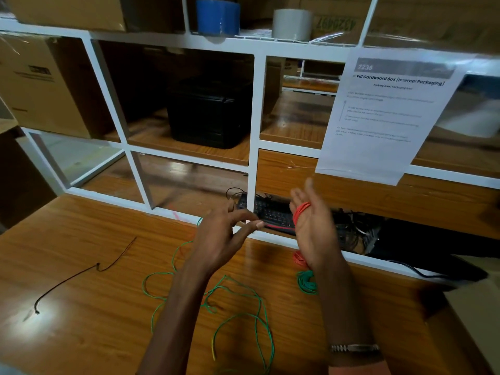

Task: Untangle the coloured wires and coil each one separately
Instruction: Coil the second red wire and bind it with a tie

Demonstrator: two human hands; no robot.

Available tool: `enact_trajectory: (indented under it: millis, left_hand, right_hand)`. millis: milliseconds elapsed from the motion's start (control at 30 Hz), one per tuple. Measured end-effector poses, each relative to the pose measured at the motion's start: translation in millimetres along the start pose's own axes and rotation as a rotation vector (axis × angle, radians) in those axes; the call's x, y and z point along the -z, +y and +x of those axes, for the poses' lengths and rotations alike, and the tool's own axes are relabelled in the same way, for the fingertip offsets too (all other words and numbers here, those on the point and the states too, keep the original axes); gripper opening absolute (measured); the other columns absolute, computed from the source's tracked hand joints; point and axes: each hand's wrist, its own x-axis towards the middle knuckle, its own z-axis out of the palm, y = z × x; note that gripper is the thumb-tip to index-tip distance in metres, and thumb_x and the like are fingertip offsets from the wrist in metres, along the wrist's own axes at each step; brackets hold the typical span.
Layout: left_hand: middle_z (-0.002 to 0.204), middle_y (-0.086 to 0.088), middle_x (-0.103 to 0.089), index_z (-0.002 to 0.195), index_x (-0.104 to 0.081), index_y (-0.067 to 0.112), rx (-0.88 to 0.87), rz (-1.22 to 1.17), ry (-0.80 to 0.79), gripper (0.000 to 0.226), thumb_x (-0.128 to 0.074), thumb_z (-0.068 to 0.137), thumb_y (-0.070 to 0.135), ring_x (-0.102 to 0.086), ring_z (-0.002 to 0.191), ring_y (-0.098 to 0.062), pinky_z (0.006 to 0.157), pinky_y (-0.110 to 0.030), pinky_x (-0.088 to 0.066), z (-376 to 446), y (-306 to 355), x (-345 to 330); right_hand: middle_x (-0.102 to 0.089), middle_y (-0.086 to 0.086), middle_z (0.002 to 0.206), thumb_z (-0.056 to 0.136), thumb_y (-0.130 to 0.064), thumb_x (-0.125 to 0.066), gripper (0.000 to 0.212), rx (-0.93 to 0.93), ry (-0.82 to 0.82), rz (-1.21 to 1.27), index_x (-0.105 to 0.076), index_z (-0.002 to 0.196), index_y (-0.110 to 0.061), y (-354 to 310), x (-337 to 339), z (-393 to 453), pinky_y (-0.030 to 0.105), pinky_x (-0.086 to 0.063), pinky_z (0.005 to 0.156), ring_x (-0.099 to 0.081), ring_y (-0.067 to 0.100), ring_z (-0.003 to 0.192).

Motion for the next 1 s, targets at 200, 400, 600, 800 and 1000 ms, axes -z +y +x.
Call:
enact_trajectory:
  millis: [200, 400, 600, 800, 1000]
  left_hand:
    - [0.083, 0.017, -0.047, 0.096, -0.081, 0.038, -0.062, 0.034, 0.123, 0.036, -0.067, 0.084, 0.069, -0.048, 0.079, -0.007, 0.066, -0.036, -0.041, 0.5, 0.8, 6.3]
    - [0.079, 0.011, -0.044, 0.101, -0.083, 0.037, -0.046, -0.019, 0.176, 0.057, -0.069, 0.068, 0.081, -0.047, 0.076, -0.011, 0.059, -0.032, -0.039, -4.1, -3.3, 15.1]
    - [0.079, 0.038, -0.06, 0.089, -0.083, 0.036, -0.041, -0.197, 0.164, 0.03, -0.076, 0.071, 0.058, -0.055, 0.075, 0.011, 0.062, -0.02, -0.033, -3.3, 5.4, 17.1]
    - [0.064, 0.019, -0.062, 0.068, -0.07, 0.037, 0.009, -0.199, 0.27, 0.034, -0.066, 0.097, 0.055, -0.057, 0.059, -0.005, 0.055, -0.029, -0.041, -0.6, -3.3, 24.2]
    - [0.06, 0.012, -0.059, 0.062, -0.069, 0.03, 0.076, -0.056, 0.262, 0.04, -0.073, 0.092, 0.055, -0.058, 0.06, -0.012, 0.052, -0.031, -0.041, -2.5, -6.0, 28.1]
  right_hand:
    - [-0.076, 0.014, 0.113, 0.085, -0.092, -0.026, 0.096, -0.387, -0.381, -0.662, -0.065, 0.125, -0.013, 24.0, -8.9, -5.5, 0.043, -0.049, 0.105, -0.073, 0.024, 0.108]
    - [-0.072, 0.031, 0.086, 0.085, -0.092, -0.013, 0.126, -0.482, -0.737, -0.676, -0.065, 0.1, 0.022, 7.4, -18.5, -17.7, 0.027, -0.049, 0.05, -0.06, 0.03, 0.054]
    - [-0.072, 0.013, 0.062, 0.083, -0.091, -0.019, 0.115, -0.462, -1.195, -0.272, -0.074, 0.09, 0.01, 11.7, -12.9, -20.6, 0.015, -0.031, 0.029, -0.042, 0.012, 0.025]
    - [-0.076, 0.011, 0.071, 0.09, -0.083, -0.039, 0.099, -0.158, -1.274, 0.576, -0.073, 0.107, 0.008, 11.6, 2.0, -9.6, 0.022, -0.028, 0.033, -0.051, 0.013, 0.032]
    - [-0.076, 0.004, 0.088, 0.098, -0.07, -0.047, 0.082, 0.028, -0.622, 0.979, -0.058, 0.135, 0.003, 3.4, 17.4, -1.7, 0.017, -0.046, 0.062, -0.071, 0.008, 0.067]
